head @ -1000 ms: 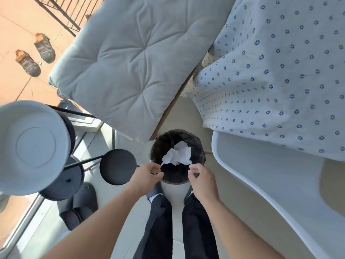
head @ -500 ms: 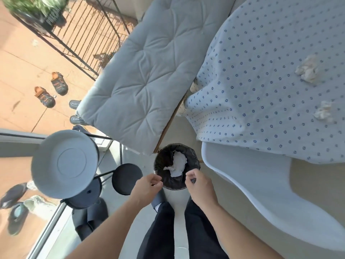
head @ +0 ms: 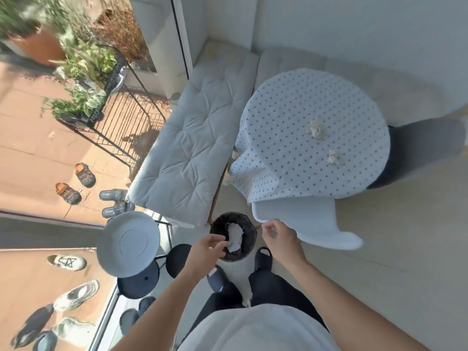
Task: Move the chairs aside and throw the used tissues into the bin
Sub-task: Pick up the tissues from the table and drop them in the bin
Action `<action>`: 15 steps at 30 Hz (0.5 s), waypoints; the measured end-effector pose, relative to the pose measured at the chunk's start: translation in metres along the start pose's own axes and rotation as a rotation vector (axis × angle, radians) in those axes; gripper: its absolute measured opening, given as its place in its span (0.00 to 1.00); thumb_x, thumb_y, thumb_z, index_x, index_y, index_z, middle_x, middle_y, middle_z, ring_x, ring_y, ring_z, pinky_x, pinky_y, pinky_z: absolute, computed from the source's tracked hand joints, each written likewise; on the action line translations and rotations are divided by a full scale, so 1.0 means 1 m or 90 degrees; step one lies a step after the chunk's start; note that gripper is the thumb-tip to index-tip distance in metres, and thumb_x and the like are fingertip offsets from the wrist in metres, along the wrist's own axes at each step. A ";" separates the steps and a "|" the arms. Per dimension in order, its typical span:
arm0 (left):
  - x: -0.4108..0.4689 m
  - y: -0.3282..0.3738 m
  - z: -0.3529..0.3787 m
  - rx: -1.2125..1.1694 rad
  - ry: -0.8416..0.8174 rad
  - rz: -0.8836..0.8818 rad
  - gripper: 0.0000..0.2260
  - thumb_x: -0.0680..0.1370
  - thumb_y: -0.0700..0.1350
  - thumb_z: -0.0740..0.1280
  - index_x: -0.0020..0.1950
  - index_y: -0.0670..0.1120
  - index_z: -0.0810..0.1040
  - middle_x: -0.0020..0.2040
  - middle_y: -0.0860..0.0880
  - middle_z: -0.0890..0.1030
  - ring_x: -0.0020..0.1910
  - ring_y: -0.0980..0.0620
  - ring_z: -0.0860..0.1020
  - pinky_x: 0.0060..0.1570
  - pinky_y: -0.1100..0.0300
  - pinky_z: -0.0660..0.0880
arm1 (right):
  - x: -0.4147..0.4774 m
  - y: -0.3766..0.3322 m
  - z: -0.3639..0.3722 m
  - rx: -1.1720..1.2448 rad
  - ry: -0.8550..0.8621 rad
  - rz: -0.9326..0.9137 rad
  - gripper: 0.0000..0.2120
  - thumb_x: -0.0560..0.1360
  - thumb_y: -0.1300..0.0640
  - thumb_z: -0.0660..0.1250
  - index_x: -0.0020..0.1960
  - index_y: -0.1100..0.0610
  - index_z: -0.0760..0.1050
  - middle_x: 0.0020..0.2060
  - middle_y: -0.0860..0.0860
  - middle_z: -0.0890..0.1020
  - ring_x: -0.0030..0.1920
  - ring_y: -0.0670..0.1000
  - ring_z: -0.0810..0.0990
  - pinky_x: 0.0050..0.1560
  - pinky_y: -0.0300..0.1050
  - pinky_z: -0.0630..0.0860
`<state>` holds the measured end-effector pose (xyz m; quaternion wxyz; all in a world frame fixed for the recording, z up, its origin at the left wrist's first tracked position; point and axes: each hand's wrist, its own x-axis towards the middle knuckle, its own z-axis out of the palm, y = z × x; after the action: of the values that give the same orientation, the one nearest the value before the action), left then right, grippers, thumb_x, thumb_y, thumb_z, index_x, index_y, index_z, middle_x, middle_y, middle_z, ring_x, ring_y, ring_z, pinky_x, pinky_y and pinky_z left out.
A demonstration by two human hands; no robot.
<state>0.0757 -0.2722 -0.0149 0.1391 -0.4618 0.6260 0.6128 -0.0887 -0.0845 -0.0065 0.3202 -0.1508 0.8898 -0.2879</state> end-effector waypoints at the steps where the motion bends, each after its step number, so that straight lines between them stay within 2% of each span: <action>1: -0.002 0.005 0.000 0.013 -0.009 0.012 0.08 0.80 0.50 0.72 0.58 0.52 0.84 0.50 0.53 0.88 0.45 0.55 0.88 0.47 0.54 0.82 | -0.004 0.000 -0.007 0.010 0.015 0.002 0.05 0.82 0.52 0.67 0.56 0.48 0.80 0.52 0.39 0.82 0.53 0.41 0.81 0.48 0.31 0.71; 4: 0.000 0.027 0.000 0.063 -0.029 0.051 0.09 0.82 0.48 0.70 0.61 0.49 0.84 0.51 0.52 0.88 0.45 0.56 0.88 0.43 0.61 0.80 | -0.010 0.000 -0.030 0.025 0.055 0.014 0.04 0.82 0.53 0.66 0.55 0.49 0.80 0.51 0.40 0.82 0.54 0.44 0.81 0.51 0.37 0.75; 6: 0.005 0.047 0.001 0.084 -0.039 0.073 0.08 0.82 0.48 0.70 0.60 0.51 0.84 0.50 0.52 0.88 0.45 0.55 0.88 0.44 0.57 0.83 | -0.010 0.001 -0.049 0.030 0.082 0.024 0.04 0.82 0.53 0.66 0.55 0.48 0.79 0.51 0.40 0.81 0.52 0.44 0.81 0.51 0.40 0.76; 8: 0.013 0.069 0.003 0.111 -0.051 0.098 0.06 0.81 0.50 0.71 0.57 0.53 0.84 0.50 0.54 0.89 0.44 0.56 0.88 0.53 0.49 0.84 | -0.007 0.005 -0.069 0.044 0.108 0.036 0.04 0.82 0.52 0.66 0.56 0.48 0.79 0.53 0.40 0.81 0.50 0.44 0.81 0.48 0.40 0.76; 9: 0.017 0.081 0.004 0.121 -0.060 0.111 0.06 0.81 0.50 0.71 0.57 0.53 0.83 0.50 0.54 0.89 0.43 0.56 0.88 0.55 0.48 0.83 | -0.004 0.008 -0.079 0.055 0.121 0.042 0.05 0.82 0.51 0.66 0.56 0.48 0.79 0.53 0.40 0.81 0.50 0.44 0.82 0.48 0.40 0.76; 12: 0.027 0.120 0.010 0.159 -0.078 0.141 0.08 0.83 0.49 0.68 0.60 0.52 0.82 0.53 0.54 0.88 0.44 0.58 0.87 0.54 0.52 0.83 | 0.006 0.017 -0.109 0.092 0.158 0.058 0.06 0.82 0.50 0.65 0.57 0.48 0.79 0.54 0.40 0.81 0.51 0.45 0.82 0.50 0.41 0.76; 15: 0.038 0.156 0.022 0.175 -0.077 0.160 0.07 0.83 0.46 0.66 0.60 0.51 0.81 0.54 0.54 0.88 0.45 0.55 0.88 0.55 0.52 0.83 | 0.017 0.026 -0.137 0.118 0.188 0.072 0.06 0.83 0.51 0.65 0.58 0.49 0.79 0.53 0.39 0.81 0.51 0.41 0.80 0.45 0.36 0.74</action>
<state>-0.0703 -0.2959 0.0524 0.1607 -0.3193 0.7468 0.5608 -0.1936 -0.0147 0.0556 0.2139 -0.0266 0.9041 -0.3690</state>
